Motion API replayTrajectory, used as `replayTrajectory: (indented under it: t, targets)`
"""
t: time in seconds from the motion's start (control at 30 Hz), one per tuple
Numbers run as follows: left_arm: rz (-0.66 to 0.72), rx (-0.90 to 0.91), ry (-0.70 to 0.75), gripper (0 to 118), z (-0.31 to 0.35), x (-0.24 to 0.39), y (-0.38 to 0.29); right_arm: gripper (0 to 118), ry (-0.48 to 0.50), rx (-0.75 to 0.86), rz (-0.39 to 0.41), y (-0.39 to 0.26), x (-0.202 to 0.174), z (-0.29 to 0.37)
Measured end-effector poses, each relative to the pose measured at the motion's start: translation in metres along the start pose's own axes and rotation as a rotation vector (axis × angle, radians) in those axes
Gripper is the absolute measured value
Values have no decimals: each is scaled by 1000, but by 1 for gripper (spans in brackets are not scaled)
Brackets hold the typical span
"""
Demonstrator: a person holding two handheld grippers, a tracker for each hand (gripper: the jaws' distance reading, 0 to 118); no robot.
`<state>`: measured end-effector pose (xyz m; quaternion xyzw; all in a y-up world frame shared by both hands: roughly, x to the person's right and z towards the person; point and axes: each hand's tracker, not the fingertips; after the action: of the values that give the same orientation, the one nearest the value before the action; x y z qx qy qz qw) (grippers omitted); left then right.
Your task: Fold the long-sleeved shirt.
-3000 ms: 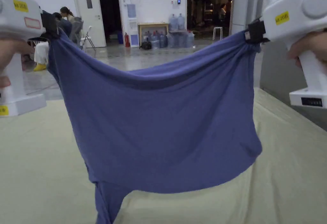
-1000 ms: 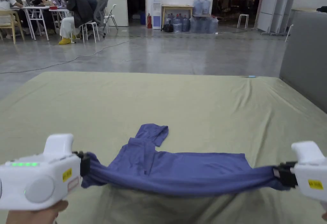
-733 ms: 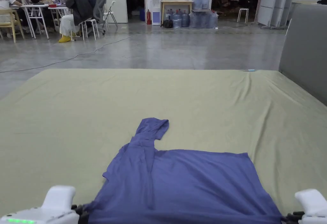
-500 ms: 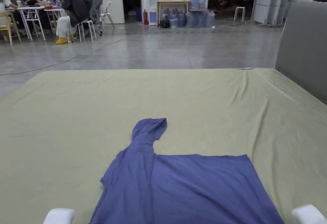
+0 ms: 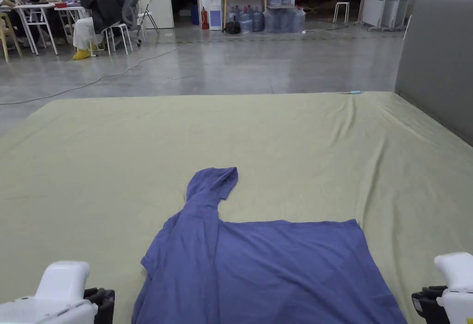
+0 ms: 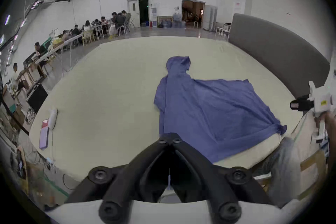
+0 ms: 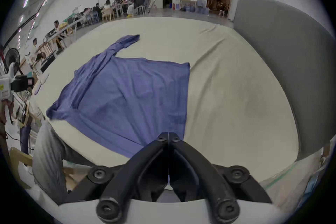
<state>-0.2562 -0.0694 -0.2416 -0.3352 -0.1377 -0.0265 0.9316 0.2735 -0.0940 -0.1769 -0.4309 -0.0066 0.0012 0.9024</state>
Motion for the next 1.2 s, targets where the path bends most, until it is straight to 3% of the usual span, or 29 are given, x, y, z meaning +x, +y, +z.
replayTrajectory:
  t: [0.17, 0.27, 0.3, 0.37, 0.4, 0.5, 0.63, 0.7, 0.87, 0.9, 0.97, 1.0, 1.03, 1.07, 1.1, 1.2]
  targets:
    - [-46, 27, -52, 0, -33, 13, 73, 0, 43, -10, 27, 27, -7, -18]
    - [-43, 31, -86, 0, -92, 25, 143, 0, 58, -10, 47, 47, -8, -31]
    - [-42, 22, -85, 25, -122, 26, 167, 0, 60, -6, 56, 55, -8, -37]
    - [-22, 8, -126, 93, -188, 33, 209, 0, 70, 3, 64, 69, -6, -50]
    - [-5, -33, -122, 109, -230, 38, 229, 0, 77, 7, 68, 72, -8, -56]
    - [3, -92, -77, 109, -340, 48, 275, 0, 89, 8, 85, 86, -7, -82]
    - [-133, -139, -1, 108, -454, 58, 307, 0, 93, -15, 104, 91, -3, -118]
    - [-170, -210, 11, 108, -494, 59, 310, 0, 96, -24, 106, 90, -1, -133]
    - [-62, -312, 5, 107, -546, 55, 281, 0, 100, -32, 81, 90, -3, -158]
    - [-58, -338, -1, 102, -552, 54, 273, 0, 99, -32, 74, 90, -5, -160]
    - [-79, -401, 14, 68, -560, 56, 257, 0, 108, -33, 68, 89, -7, -163]
    - [-97, -417, 19, 56, -561, 56, 248, 0, 110, -35, 62, 90, -9, -164]
    - [-49, -363, -50, 36, -555, 57, 246, 0, 110, -36, 60, 90, -11, -164]
    - [-57, -362, -28, 0, -549, 58, 249, 0, 112, -33, 61, 89, -8, -164]
    - [-60, -366, -54, 1, -546, 60, 259, 0, 113, -31, 61, 89, -9, -163]
    - [-144, -282, 77, 1, -509, 68, 276, 0, 91, -51, 47, 93, -11, -161]
